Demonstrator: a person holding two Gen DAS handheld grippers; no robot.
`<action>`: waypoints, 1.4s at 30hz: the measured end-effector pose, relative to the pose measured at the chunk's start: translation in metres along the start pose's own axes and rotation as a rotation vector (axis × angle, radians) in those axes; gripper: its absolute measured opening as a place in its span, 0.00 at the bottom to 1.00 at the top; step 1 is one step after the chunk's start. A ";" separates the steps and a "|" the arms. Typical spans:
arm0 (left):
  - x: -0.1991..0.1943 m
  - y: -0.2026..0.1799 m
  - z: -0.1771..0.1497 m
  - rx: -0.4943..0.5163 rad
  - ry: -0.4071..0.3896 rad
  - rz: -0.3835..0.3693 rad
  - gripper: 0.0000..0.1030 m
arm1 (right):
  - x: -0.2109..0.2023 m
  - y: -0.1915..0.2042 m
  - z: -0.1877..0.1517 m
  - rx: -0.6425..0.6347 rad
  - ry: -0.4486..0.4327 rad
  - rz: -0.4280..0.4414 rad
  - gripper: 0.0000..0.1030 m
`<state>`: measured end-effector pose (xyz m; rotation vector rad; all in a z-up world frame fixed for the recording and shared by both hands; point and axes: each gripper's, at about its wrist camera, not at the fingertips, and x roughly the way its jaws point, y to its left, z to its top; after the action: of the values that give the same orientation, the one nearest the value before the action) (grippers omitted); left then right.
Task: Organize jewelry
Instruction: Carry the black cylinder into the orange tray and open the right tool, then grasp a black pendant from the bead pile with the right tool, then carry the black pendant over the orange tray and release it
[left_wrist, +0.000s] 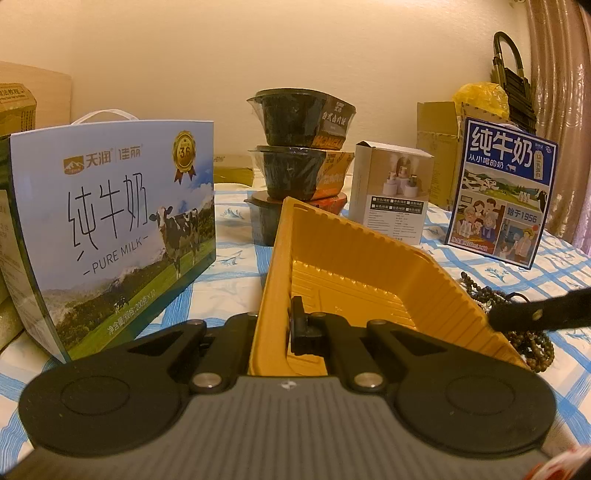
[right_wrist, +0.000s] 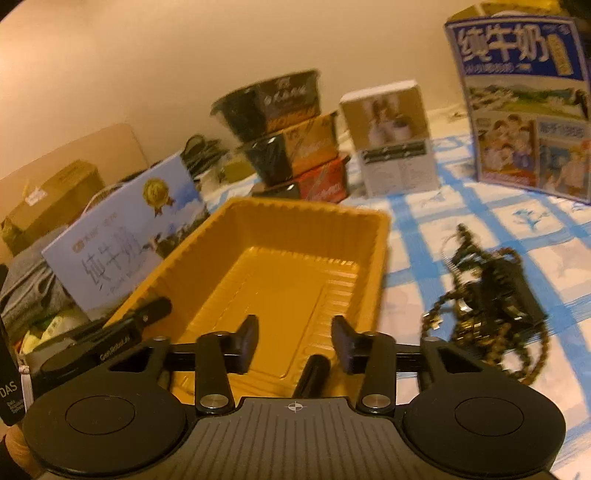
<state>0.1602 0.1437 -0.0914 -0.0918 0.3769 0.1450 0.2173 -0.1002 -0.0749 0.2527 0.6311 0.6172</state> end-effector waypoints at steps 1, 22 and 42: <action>0.000 0.000 0.000 0.000 0.001 0.000 0.03 | -0.004 -0.003 0.000 0.003 -0.008 -0.007 0.46; 0.002 0.002 0.000 -0.005 0.006 0.019 0.03 | -0.044 -0.124 0.004 0.022 0.041 -0.280 0.47; 0.002 0.001 0.002 0.003 0.005 0.024 0.04 | 0.034 -0.144 0.042 -0.110 0.156 -0.244 0.21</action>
<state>0.1625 0.1449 -0.0908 -0.0848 0.3828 0.1682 0.3308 -0.1954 -0.1160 0.0229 0.7628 0.4374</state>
